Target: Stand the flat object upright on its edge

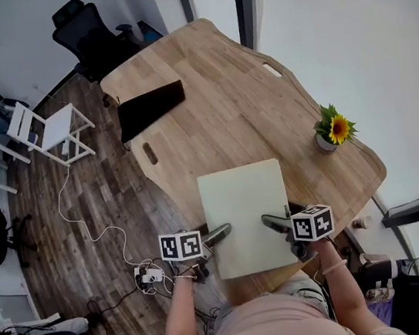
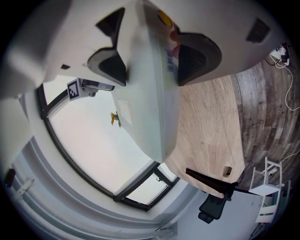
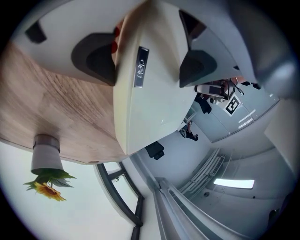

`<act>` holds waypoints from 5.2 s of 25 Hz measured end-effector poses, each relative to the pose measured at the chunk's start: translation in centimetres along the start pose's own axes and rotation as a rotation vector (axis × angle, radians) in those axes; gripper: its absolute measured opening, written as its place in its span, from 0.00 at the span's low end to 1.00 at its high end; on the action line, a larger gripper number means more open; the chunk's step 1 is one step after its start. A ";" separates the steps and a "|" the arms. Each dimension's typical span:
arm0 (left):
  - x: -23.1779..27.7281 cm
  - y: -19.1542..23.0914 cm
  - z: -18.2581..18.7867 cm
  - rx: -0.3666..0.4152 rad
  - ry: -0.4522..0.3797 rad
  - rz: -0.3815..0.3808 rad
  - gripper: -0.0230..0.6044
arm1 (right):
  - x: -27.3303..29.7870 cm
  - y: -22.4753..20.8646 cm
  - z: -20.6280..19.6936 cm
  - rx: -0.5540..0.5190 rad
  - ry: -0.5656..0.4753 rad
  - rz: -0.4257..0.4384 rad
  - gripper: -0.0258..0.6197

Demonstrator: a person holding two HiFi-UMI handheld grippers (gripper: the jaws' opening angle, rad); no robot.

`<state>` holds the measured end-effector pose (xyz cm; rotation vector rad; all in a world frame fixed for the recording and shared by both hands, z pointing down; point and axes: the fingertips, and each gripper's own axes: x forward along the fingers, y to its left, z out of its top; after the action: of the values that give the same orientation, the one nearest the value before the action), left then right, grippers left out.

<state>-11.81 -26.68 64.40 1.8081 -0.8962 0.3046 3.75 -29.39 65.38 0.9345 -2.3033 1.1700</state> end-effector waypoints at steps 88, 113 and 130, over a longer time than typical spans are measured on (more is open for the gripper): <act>-5.0 -6.6 3.6 0.660 -0.353 0.223 0.56 | -5.7 5.9 6.9 -0.680 -0.410 -0.123 0.69; -5.4 -6.9 1.9 0.713 -0.301 0.236 0.56 | -6.9 6.5 5.2 -0.683 -0.433 -0.153 0.70; -5.4 -6.9 1.8 0.706 -0.256 0.232 0.57 | -6.8 6.4 5.4 -0.680 -0.409 -0.163 0.71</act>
<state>-11.08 -24.81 55.72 2.4279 -1.2920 0.6024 3.73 -28.38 54.61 1.1141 -2.5890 0.0853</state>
